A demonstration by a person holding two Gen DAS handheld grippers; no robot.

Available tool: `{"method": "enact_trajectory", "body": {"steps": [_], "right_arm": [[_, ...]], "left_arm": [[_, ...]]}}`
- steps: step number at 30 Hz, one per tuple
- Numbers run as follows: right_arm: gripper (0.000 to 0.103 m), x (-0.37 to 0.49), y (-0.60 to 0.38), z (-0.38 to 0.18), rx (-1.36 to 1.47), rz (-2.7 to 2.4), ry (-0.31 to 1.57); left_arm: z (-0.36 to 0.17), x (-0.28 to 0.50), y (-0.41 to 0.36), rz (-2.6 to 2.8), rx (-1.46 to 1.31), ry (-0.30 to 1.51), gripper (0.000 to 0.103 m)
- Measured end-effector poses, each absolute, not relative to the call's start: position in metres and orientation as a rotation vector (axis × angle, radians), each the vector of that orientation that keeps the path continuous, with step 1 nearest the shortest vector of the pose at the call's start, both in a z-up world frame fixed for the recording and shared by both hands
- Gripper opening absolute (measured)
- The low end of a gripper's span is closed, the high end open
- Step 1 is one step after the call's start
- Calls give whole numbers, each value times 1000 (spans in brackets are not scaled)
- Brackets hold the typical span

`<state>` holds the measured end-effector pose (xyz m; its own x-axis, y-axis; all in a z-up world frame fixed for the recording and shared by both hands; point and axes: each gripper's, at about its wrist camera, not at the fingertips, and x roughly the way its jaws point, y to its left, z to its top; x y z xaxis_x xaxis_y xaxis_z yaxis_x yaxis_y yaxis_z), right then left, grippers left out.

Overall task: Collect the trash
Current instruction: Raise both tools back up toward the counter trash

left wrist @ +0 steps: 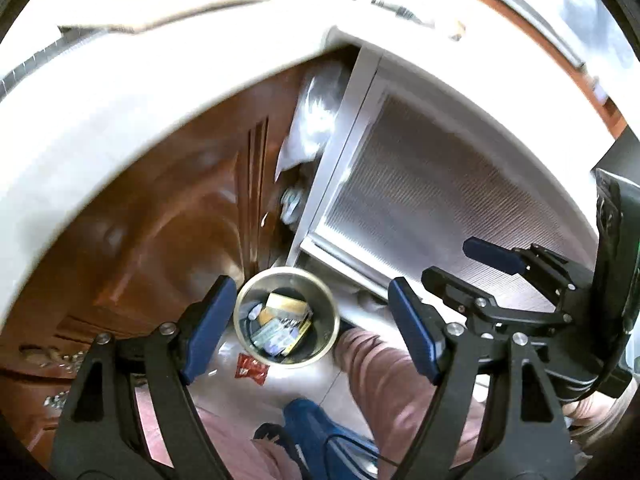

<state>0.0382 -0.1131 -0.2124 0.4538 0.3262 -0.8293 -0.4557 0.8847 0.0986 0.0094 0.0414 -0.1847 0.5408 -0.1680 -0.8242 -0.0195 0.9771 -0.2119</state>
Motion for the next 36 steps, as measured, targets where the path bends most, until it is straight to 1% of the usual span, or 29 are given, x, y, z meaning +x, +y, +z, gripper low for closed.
{"method": "enact_trajectory", "body": {"steps": [5, 12, 14, 23, 27, 30, 36], "right_arm": [[61, 30, -114, -150, -153, 509, 890], [61, 37, -116, -85, -145, 528, 809], [61, 42, -121, -60, -136, 532, 794], [62, 80, -127, 18, -165, 522, 703], [63, 104, -132, 44, -189, 501, 660], [69, 128, -137, 61, -201, 473, 640], [69, 204, -164, 64, -142, 418, 710]], "left_arm": [[-137, 1, 36, -98, -172, 922, 76], [-71, 5, 31, -93, -114, 825, 76], [-55, 10, 30, -87, -104, 801, 76], [6, 47, 36, -74, -74, 722, 76], [22, 72, 38, -71, -64, 707, 76], [31, 94, 43, -66, -59, 704, 76], [38, 154, 54, -85, -64, 742, 76]]}}
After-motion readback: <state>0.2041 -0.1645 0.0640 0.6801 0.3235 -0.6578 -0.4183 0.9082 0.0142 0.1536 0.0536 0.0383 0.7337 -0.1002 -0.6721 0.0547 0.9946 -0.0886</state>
